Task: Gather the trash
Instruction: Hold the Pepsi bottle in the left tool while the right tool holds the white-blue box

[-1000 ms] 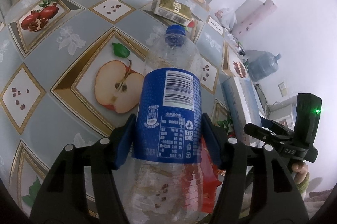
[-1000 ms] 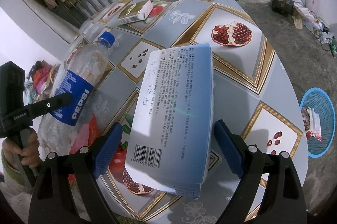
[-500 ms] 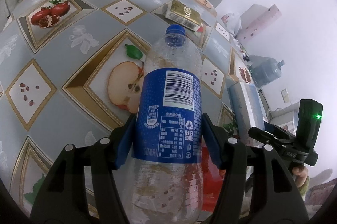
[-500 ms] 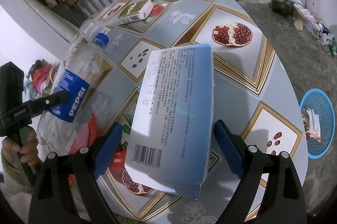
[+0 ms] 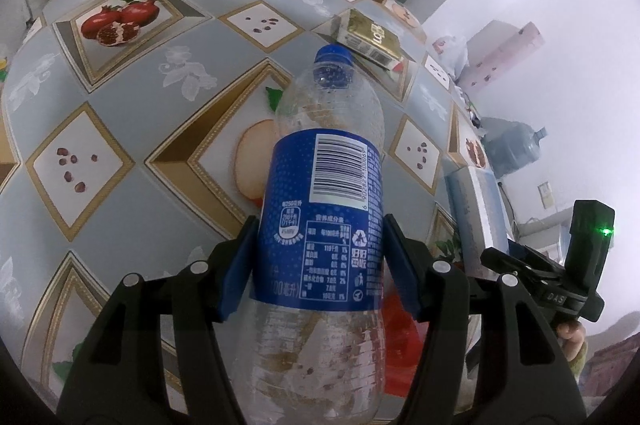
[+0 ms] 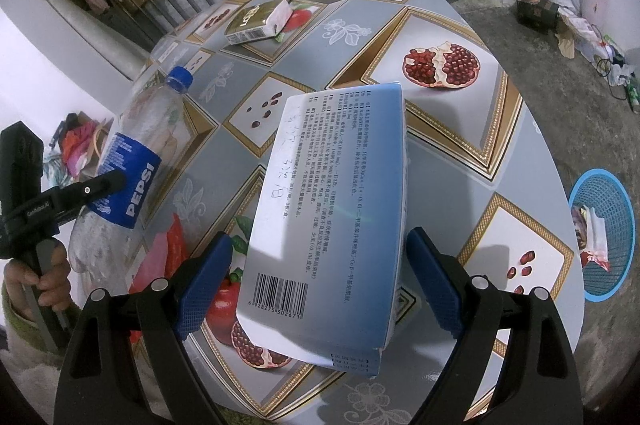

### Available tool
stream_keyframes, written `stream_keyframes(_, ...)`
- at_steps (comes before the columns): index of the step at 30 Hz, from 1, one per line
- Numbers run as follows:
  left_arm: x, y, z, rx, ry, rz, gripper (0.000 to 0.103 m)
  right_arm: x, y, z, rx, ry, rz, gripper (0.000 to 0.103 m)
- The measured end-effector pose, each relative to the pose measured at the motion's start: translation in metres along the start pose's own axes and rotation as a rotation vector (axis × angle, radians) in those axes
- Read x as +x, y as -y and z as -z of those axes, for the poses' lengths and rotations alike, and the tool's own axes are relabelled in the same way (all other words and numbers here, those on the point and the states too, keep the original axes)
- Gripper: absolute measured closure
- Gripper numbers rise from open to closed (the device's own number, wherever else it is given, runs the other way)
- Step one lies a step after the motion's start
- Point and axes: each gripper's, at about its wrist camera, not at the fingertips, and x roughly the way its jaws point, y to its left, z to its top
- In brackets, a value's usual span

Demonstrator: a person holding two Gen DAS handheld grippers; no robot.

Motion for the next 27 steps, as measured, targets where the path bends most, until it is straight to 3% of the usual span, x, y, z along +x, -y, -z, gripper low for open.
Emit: stream_keyframes(27, -0.006, -0.014, 0.005, -0.049, 0.009, -0.010, 0.045, 0.001, -0.001, 0.000, -0.007, 0.010, 0.004, 0.016)
